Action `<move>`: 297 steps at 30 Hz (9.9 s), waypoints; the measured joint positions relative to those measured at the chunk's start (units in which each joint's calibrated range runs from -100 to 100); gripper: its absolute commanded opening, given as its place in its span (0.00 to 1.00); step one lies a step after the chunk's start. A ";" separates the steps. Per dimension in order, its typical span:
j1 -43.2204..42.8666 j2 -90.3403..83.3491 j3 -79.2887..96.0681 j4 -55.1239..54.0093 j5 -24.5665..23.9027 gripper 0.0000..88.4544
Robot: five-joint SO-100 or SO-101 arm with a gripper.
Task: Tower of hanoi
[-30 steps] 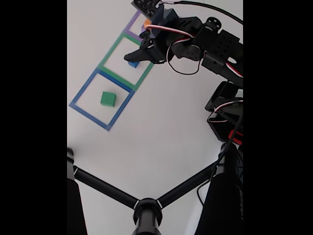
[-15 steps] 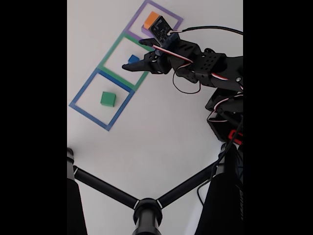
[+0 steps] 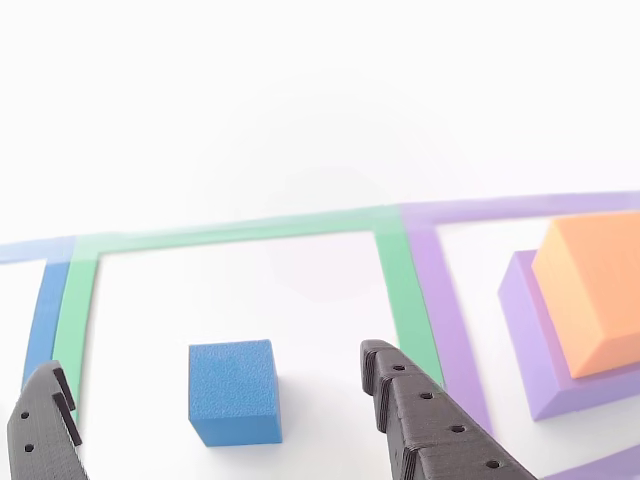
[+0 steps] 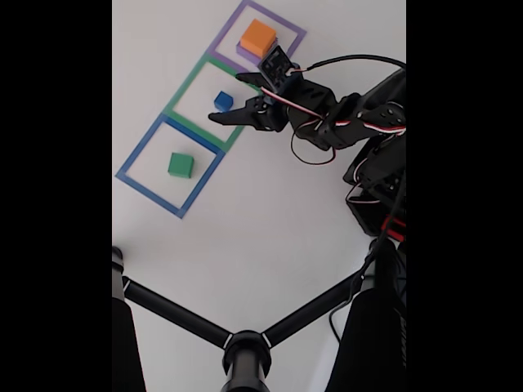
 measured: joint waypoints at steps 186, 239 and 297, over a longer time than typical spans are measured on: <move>-25.21 -0.76 -13.58 13.24 0.00 0.04; -26.77 10.64 -15.14 3.05 0.00 0.24; 9.25 -38.92 -86.51 142.13 0.00 0.02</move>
